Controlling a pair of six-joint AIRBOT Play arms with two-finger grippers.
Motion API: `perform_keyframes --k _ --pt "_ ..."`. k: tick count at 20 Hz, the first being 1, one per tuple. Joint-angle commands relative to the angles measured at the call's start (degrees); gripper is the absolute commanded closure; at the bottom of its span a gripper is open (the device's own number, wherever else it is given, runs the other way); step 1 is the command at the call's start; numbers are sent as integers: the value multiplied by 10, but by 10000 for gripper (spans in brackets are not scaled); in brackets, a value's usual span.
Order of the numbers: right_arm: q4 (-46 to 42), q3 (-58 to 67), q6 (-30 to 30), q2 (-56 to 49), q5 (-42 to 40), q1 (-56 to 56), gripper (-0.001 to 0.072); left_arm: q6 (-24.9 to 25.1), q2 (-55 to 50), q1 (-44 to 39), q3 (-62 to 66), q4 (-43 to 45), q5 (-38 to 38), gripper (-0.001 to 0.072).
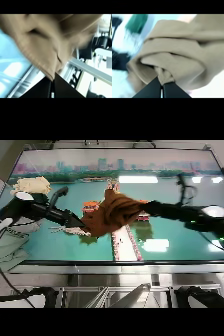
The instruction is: Fold the shirts.
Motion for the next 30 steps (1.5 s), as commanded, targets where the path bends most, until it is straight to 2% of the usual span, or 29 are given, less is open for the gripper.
perform_keyframes --k 1,3,6,9,12,16,18,20,22,25,27,30 --pt "-88 2 59 152 31 -152 692 -4 63 68 -4 -22 -40 695" --pt "-72 2 59 217 60 -223 692 -2 109 101 -4 -115 -62 695" --pt "33 4 59 316 59 -337 692 2 184 162 31 -241 -69 695" --pt "121 14 54 366 62 -375 691 -21 246 205 85 -259 -69 686" --pt "222 59 -40 374 74 -340 691 -35 297 218 155 -275 -75 685" --pt "229 164 -57 373 75 -336 692 -41 331 202 271 -284 -33 678" --pt "207 183 -71 371 68 -336 692 -45 327 183 322 -268 -29 677" --pt "190 183 -71 361 82 -336 691 -84 303 157 368 -243 -35 677" --pt "183 183 -84 355 92 -336 691 -90 268 116 413 -223 -55 677" --pt "97 182 -51 324 105 -335 691 -114 208 34 434 -86 -38 677" --pt "79 167 -50 271 114 -312 691 -113 156 -15 403 -16 -19 676" --pt "35 147 -93 150 65 -216 690 -110 56 -32 353 64 38 677"
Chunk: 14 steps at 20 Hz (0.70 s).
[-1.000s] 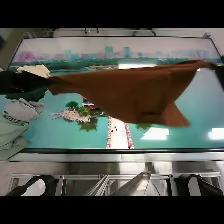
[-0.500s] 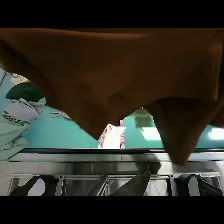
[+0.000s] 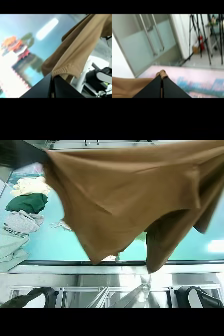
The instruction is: Fold the shirts.
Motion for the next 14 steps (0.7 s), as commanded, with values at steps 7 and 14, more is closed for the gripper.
perform_keyframes --k 7,14 --pt "-68 87 -151 -480 -202 251 440 12 -331 4 38 148 130 423" --pt "-308 108 128 -427 58 89 349 -76 -377 69 137 149 -73 -8"
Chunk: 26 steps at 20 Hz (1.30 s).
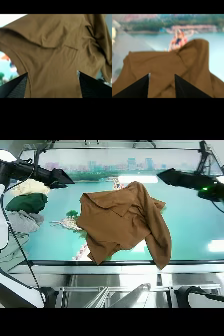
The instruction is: Fold the shirts.
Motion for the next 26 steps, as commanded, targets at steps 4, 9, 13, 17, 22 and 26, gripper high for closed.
perform_keyframes --k 4,9,13,17,22,26 --pt "-309 -146 263 164 249 -160 433 -28 57 30 -178 2 -90 -7" --pt "-343 -396 432 370 246 -217 222 10 147 21 -414 2 16 -7" --pt "-329 -544 475 417 245 -215 222 25 169 18 -479 -19 30 -7" --pt "-296 -591 468 413 214 -203 225 30 169 17 -504 -28 17 -7" --pt "-297 -620 466 395 180 -204 226 30 169 17 -504 -28 1 -7" --pt "-273 -658 447 395 123 -204 227 30 169 17 -504 -28 -4 -7"
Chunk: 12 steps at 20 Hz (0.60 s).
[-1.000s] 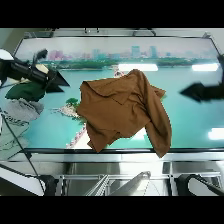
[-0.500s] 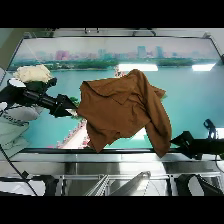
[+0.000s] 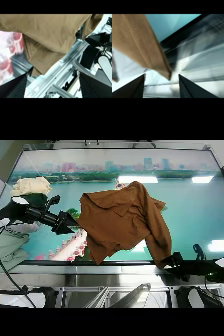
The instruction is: Fold the shirts.
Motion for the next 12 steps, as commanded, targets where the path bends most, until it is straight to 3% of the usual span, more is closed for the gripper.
perform_keyframes --k 1,3,4,5,7,9,12 --pt "40 -33 -47 -3 -84 0 228 1 0 0 -1 0 -5 -7" --pt "104 -35 -99 -16 -123 0 230 1 0 0 -1 0 -8 -7" --pt "127 -35 -121 -30 -141 0 277 1 0 0 -1 0 -12 -7" --pt "150 -35 -152 -45 -158 0 450 1 0 0 -1 0 -15 -7" --pt "219 -32 -220 -74 -158 0 623 1 0 0 -1 1 -16 -7" --pt "259 -21 -257 -81 -126 0 689 0 0 0 -1 1 -26 -7" --pt "265 15 -256 -60 -122 -1 691 -2 0 -10 -3 15 -30 9"
